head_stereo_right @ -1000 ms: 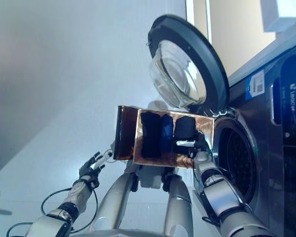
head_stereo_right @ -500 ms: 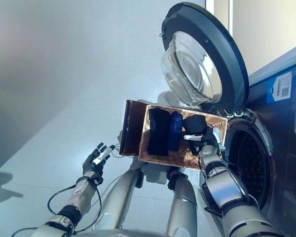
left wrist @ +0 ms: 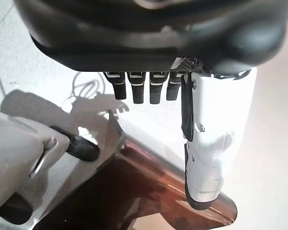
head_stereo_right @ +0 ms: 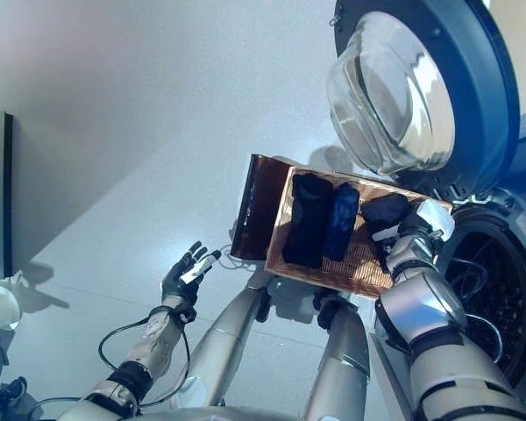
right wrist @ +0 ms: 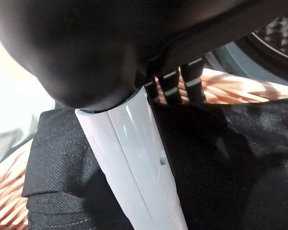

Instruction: Pick up the clothes and place them into the washing machine

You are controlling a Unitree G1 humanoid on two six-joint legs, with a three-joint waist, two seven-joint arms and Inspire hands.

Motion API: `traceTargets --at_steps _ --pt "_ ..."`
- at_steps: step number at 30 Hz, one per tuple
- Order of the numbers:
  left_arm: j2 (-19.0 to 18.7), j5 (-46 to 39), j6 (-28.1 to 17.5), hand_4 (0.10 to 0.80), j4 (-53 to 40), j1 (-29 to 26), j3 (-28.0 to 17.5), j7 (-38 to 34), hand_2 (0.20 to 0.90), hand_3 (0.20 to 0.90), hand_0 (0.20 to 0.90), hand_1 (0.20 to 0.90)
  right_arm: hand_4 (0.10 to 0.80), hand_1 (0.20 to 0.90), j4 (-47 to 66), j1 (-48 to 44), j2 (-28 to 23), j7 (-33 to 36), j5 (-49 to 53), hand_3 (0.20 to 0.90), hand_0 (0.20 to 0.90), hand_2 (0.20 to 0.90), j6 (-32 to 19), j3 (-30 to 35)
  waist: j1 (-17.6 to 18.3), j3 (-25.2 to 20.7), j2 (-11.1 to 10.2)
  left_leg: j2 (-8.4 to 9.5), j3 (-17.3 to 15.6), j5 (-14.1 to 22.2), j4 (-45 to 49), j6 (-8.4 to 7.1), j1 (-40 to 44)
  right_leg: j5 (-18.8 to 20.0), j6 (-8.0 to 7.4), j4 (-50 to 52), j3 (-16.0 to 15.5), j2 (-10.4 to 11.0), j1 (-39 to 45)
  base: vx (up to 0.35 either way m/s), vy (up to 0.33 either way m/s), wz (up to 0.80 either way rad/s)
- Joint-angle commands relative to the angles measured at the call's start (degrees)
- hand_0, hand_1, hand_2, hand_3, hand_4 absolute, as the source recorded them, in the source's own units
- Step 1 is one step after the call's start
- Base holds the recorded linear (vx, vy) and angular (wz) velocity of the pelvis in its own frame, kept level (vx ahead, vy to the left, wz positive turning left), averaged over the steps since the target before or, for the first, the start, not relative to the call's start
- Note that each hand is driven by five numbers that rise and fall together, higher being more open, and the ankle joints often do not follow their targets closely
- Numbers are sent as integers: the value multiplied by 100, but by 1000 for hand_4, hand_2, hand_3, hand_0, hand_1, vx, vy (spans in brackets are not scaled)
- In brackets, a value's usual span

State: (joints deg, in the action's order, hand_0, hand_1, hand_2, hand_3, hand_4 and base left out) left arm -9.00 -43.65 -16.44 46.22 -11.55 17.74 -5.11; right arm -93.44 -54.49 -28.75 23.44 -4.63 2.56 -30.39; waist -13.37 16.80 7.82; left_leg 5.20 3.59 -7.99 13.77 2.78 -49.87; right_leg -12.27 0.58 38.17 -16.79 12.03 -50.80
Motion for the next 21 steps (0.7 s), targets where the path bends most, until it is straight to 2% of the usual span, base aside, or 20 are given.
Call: traceTargets --at_steps 1,9,21 --pt "33 -68 -310 800 -412 -108 -155 -174 900 900 900 900 300 200 71 -231 -177 -60 -324 200 200 200 -55 -264 -70 246 339 167 -46 944 906 -377 -277 547 -390 -591 405 135 134 -1 26 4" --pt "70 -67 -350 800 -610 131 -72 -219 900 900 900 900 300 200 47 -146 -71 18 -598 200 200 200 43 -384 -145 200 465 204 -42 845 725 -344 -247 601 -406 -629 457 170 68 1 9 0" --pt "85 -97 -361 800 -444 158 -29 -252 900 900 900 900 300 200 90 -187 -177 97 -598 200 200 200 42 -288 -89 182 538 195 -94 740 467 -365 -10 707 -419 -867 524 152 226 1 1 0"
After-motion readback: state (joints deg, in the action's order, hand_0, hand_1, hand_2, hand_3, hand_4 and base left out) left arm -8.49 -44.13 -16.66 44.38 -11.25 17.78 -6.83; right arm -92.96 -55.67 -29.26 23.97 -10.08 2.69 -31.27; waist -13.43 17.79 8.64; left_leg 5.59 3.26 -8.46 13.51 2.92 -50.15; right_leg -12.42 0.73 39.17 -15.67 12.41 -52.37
